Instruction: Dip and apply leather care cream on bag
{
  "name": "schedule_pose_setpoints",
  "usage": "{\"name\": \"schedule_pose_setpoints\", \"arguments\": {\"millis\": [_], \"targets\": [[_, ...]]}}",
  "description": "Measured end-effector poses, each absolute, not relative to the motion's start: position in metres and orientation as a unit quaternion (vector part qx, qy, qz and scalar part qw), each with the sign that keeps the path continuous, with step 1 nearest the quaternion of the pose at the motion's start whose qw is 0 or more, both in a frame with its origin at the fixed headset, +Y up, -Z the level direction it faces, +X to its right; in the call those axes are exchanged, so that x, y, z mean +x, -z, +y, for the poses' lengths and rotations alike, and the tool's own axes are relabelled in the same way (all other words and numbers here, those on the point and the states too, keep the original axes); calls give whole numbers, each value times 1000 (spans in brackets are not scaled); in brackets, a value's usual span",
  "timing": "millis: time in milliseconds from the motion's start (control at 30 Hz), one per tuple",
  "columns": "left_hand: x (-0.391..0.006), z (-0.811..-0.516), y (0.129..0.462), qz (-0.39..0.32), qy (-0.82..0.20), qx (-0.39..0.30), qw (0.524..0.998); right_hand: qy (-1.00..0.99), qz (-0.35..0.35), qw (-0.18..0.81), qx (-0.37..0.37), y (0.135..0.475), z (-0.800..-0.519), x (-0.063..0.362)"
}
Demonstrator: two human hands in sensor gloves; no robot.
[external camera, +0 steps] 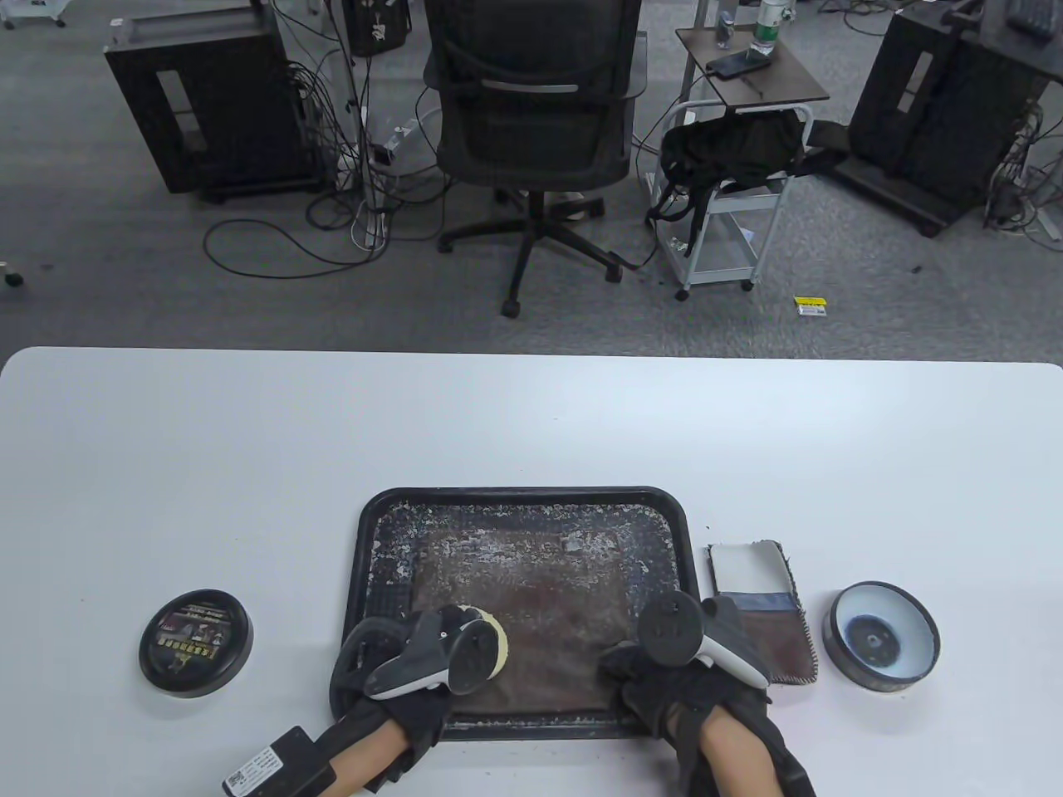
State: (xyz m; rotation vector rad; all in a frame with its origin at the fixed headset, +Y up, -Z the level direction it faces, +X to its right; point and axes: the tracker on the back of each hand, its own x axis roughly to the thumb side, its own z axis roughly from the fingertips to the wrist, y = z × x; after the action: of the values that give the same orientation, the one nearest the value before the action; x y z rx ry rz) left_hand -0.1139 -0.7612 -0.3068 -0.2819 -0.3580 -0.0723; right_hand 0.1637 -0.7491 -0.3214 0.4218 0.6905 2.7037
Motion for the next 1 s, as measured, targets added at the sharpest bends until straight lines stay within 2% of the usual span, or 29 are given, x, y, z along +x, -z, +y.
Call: {"name": "schedule_pose_setpoints", "arguments": {"millis": [500,733,1000], "targets": [[-149,-754,301,-125,46,-187,973,-944,242,171,145,323,-750,165],[-129,-755,300,-165,54,-155,973,-943,239,179,144,325,-751,167],[-92,-758,308,-199,32,-159,966,-941,239,189,145,325,-751,169]]}}
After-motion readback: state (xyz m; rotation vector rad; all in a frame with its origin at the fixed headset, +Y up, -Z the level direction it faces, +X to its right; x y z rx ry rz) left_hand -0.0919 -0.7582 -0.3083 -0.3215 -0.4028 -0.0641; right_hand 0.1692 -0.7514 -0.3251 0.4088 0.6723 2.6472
